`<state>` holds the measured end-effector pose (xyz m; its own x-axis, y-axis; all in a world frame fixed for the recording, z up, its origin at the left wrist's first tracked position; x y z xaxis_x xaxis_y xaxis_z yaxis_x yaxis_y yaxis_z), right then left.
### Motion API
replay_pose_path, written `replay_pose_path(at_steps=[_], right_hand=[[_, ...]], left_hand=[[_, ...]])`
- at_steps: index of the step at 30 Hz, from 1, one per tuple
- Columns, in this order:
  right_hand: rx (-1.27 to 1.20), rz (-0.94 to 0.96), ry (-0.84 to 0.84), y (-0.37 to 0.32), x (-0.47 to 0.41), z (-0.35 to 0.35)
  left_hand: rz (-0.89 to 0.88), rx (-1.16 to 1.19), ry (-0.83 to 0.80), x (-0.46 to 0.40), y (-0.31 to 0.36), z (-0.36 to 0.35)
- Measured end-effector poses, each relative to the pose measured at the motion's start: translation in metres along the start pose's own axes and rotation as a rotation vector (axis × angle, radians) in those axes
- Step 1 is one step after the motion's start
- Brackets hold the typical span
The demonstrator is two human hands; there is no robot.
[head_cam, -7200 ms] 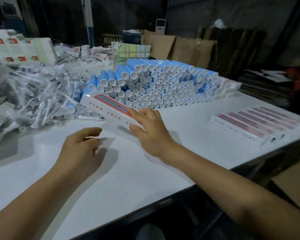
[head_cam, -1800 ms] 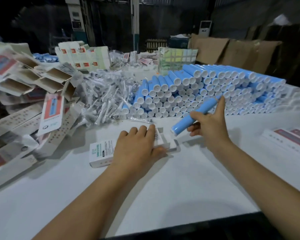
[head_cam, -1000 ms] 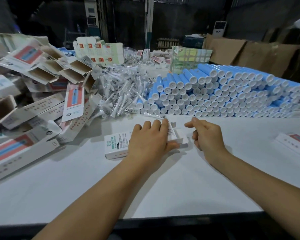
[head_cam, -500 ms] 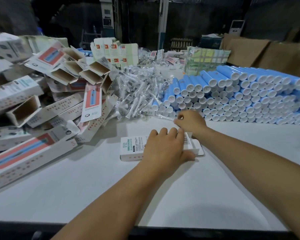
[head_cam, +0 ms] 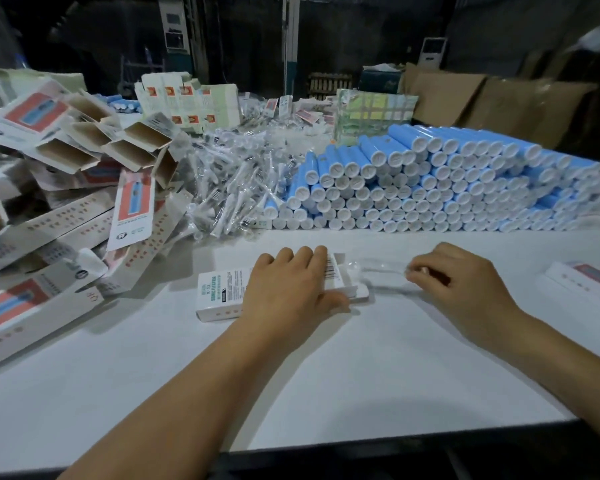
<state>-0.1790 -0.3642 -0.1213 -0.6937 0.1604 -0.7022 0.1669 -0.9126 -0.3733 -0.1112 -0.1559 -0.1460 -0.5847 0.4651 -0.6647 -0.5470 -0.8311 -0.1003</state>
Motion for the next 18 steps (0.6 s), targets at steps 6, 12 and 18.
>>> replay_pose_path(at_steps=[6, 12, 18], right_hand=[[0.129, 0.278, 0.008, -0.037, 0.0, -0.009], [-0.508, -0.367, -0.135, -0.062, 0.008, -0.045], [-0.683, -0.563, 0.071, -0.044, 0.018, -0.024]], left_hand=[[-0.037, 0.032, 0.026, 0.001, 0.009, 0.006], [-0.09, 0.068, 0.147, 0.003, 0.014, 0.017], [-0.039, 0.045, 0.082, 0.001, 0.011, 0.013]])
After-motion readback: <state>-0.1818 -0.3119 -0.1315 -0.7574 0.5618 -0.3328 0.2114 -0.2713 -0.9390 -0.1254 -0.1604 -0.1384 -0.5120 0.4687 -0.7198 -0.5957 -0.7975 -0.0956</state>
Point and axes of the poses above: each hand's wrist, its own x-axis away from the middle knuckle, its own z-axis out of the back of the hand, y = z × x, the point moved 5 cm from there along -x, towards the middle knuckle, and after that the axes turned 13 degrees about y, right-handed, at the moved point
